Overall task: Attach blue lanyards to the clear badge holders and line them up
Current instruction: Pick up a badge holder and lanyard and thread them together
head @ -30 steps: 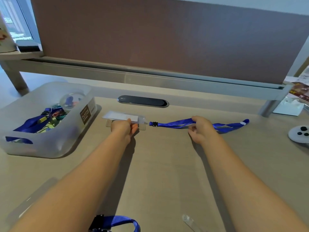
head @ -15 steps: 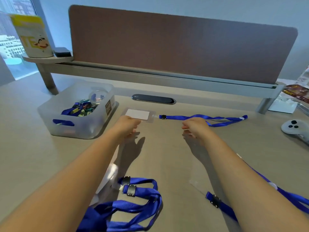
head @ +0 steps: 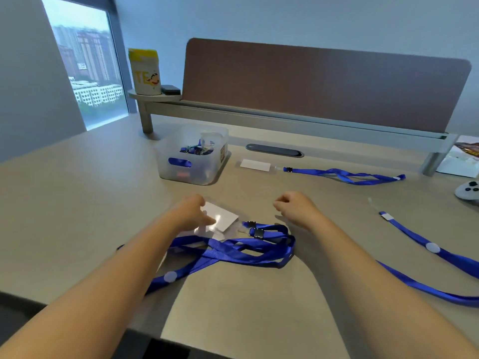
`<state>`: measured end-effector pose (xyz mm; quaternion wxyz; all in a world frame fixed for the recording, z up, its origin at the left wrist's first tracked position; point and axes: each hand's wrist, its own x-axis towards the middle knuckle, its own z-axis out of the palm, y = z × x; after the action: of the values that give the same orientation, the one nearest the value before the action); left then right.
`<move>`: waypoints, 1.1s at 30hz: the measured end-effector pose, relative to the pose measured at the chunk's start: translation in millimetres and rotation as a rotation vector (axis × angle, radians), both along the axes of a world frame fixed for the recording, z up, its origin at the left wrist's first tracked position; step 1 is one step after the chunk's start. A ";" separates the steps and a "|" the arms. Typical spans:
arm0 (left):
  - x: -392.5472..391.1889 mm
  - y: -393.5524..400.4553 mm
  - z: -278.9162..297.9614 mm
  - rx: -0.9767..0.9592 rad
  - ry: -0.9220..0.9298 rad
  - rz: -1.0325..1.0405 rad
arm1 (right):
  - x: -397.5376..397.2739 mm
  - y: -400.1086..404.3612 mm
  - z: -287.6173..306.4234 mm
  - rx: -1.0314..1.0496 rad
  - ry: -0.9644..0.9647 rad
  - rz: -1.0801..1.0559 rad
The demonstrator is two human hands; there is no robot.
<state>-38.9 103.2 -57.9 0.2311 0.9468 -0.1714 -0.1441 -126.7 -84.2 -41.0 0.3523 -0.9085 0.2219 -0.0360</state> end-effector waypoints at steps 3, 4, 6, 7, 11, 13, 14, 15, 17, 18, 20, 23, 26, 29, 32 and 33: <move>-1.1 6.4 -10.8 0.096 -0.045 -0.084 | -6.2 6.7 -3.7 -0.022 0.028 -0.010; 0.4 6.3 -12.8 0.109 -0.049 -0.099 | -7.8 7.6 -4.2 -0.024 0.034 -0.012; 5.9 4.6 -16.4 0.139 -0.059 -0.087 | -9.8 8.2 -5.3 -0.022 0.041 -0.020; 9.3 3.1 -17.9 0.162 -0.068 -0.060 | -10.2 7.9 -5.8 -0.018 0.045 -0.023; 19.0 -6.1 -18.8 0.276 -0.115 0.050 | -9.8 4.3 -9.3 0.003 0.064 -0.029; 23.8 -12.6 -17.6 0.312 -0.116 0.047 | -8.9 3.1 -10.5 0.012 0.064 -0.035; 25.0 -14.5 -16.1 0.320 -0.099 0.055 | -8.5 2.8 -11.1 0.011 0.065 -0.035; 27.1 -15.9 -15.5 0.315 -0.074 0.069 | -8.2 2.7 -11.4 0.005 0.067 -0.032; 28.7 -16.9 -13.6 0.287 -0.026 0.110 | -8.1 2.1 -11.6 -0.013 0.073 -0.022; 28.3 -16.0 -12.1 0.262 -0.025 0.135 | -8.1 2.0 -11.3 -0.026 0.075 -0.015; 28.6 -15.3 -8.4 0.145 -0.075 0.179 | -8.4 1.3 -10.4 -0.050 0.079 -0.002; 29.0 -17.1 9.8 -0.236 -0.094 0.174 | -7.8 3.3 -9.9 -0.073 0.080 0.018; 20.5 -17.2 38.3 -0.491 -0.108 0.122 | -4.8 11.0 -9.0 -0.074 0.049 0.049; 6.5 -18.8 60.0 -0.616 -0.167 0.016 | -3.4 20.4 -4.9 -0.012 0.003 0.100; -5.9 -19.3 76.7 -0.693 -0.186 -0.004 | -3.6 26.2 -0.5 0.047 -0.045 0.137; -8.2 -18.8 81.6 -0.711 -0.196 0.001 | -4.1 27.6 1.6 0.058 -0.069 0.136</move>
<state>-47.1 84.4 23.7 0.5284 0.8166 -0.2316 0.0160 -130.8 -56.6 -39.4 0.3873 -0.9091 0.1486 -0.0368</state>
